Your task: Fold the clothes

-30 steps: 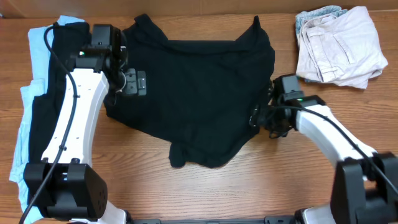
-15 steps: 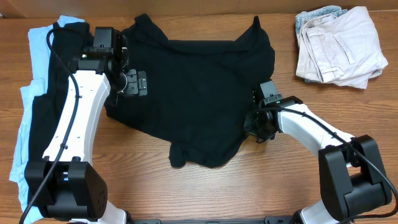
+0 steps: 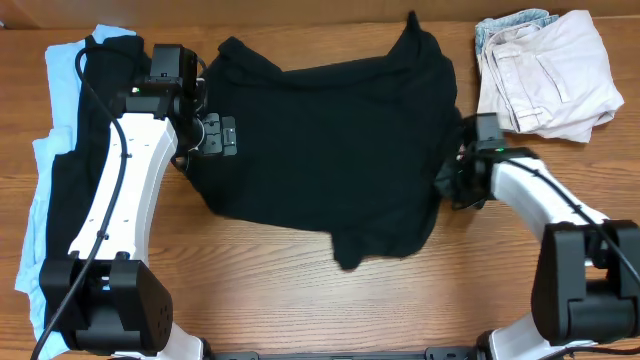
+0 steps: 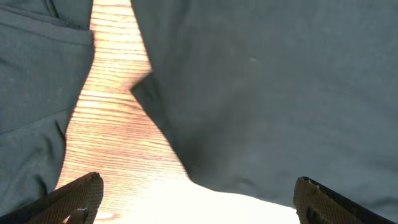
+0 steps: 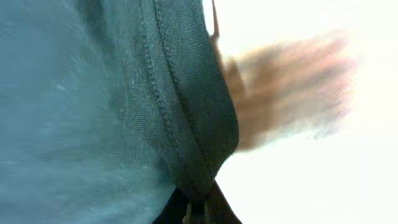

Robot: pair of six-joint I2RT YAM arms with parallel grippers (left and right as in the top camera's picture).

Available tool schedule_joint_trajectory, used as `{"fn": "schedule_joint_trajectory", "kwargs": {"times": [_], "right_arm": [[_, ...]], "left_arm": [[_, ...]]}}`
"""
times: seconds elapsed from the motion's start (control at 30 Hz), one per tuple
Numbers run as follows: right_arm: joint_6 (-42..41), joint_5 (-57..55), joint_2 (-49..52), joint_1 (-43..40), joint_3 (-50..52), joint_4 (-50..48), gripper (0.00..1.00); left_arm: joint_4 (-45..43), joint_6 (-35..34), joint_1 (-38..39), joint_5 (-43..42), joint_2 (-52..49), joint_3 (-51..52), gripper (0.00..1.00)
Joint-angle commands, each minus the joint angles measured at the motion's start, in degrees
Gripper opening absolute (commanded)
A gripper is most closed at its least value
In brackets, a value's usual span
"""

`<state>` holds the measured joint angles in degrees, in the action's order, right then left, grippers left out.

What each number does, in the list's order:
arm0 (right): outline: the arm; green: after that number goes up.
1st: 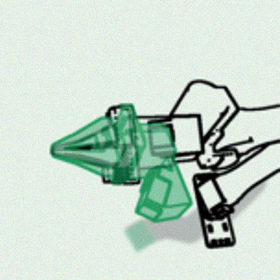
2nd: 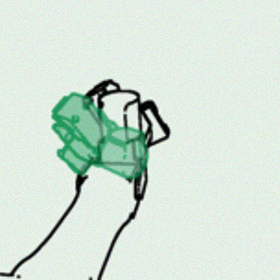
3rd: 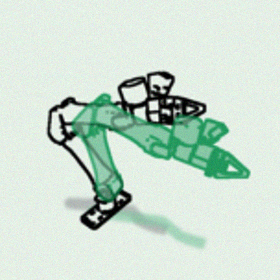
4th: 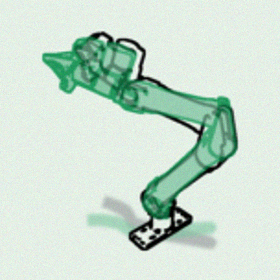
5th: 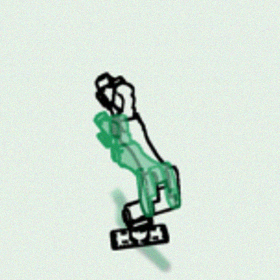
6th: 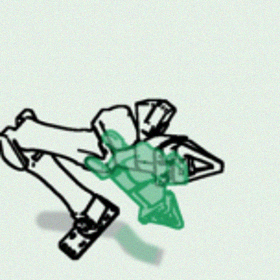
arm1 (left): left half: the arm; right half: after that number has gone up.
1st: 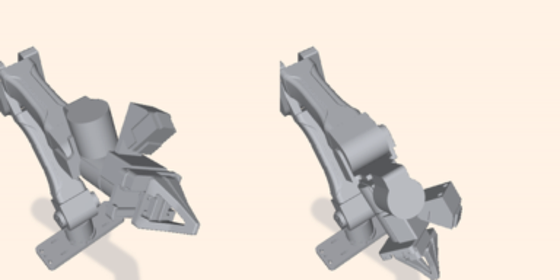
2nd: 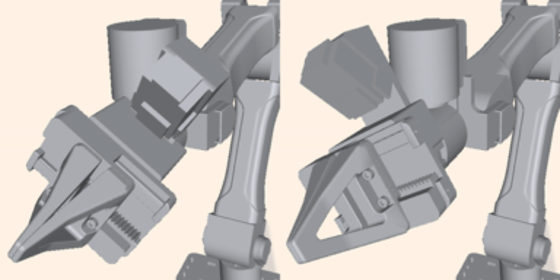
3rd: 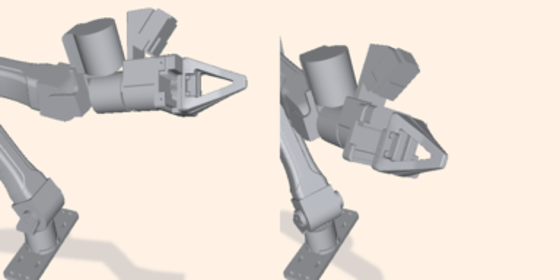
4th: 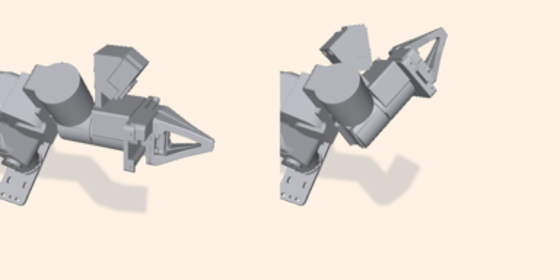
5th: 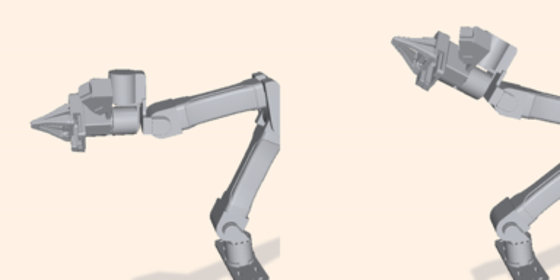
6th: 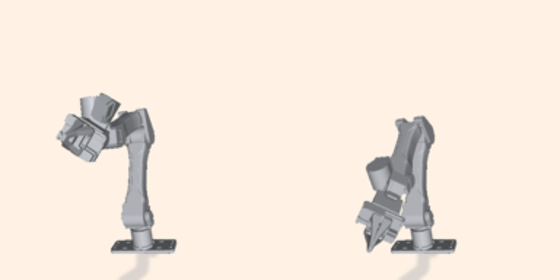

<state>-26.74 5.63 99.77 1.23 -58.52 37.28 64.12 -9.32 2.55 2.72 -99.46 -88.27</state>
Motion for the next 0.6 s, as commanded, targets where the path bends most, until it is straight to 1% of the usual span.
{"fn": "schedule_joint_trajectory", "kwargs": {"times": [0.0,0.03,0.07,0.1,0.2,0.37,0.47,0.53,0.57], "right_arm": [[5.7,4.4,0.2,-1.1,-4.7,-0.2,0.27],[6.2,5.3,0.2,-1.2,-5.9,0.5,0.48],[6.2,5.3,0.2,-1.2,-7.6,2.1,0.57],[6.3,5.2,0.2,-1.2,-9.0,3.4,0.64],[6.4,5.2,0.2,-1.0,-13.4,7.5,0.66],[7.8,5.2,0.2,-1.0,-17.3,11.5,0.67],[8.7,5.2,0.2,-1.0,-17.3,12.1,0.68],[8.8,5.0,0.2,-1.0,-17.3,12.5,0.68],[8.8,5.0,0.2,-1.0,-17.3,12.6,0.68]], "left_arm": [[0.1,-1.0,0.1,-1.5,0.4,2.5,1.0],[0.1,-1.0,0.1,-2.1,0.4,3.1,1.0],[0.2,-1.3,0.1,-2.7,0.4,3.7,1.0],[0.7,-3.0,0.0,-2.7,0.4,4.1,1.0],[1.8,-6.0,-0.3,-1.9,0.4,4.9,1.0],[-2.2,-7.0,-4.6,-2.6,0.4,8.1,1.0],[-6.6,-7.7,-8.9,-5.0,0.4,11.6,1.0],[-10.4,-9.1,-11.6,-5.7,0.4,14.2,0.98],[-12.5,-9.5,-12.8,-6.3,0.4,15.5,0.95]]}}
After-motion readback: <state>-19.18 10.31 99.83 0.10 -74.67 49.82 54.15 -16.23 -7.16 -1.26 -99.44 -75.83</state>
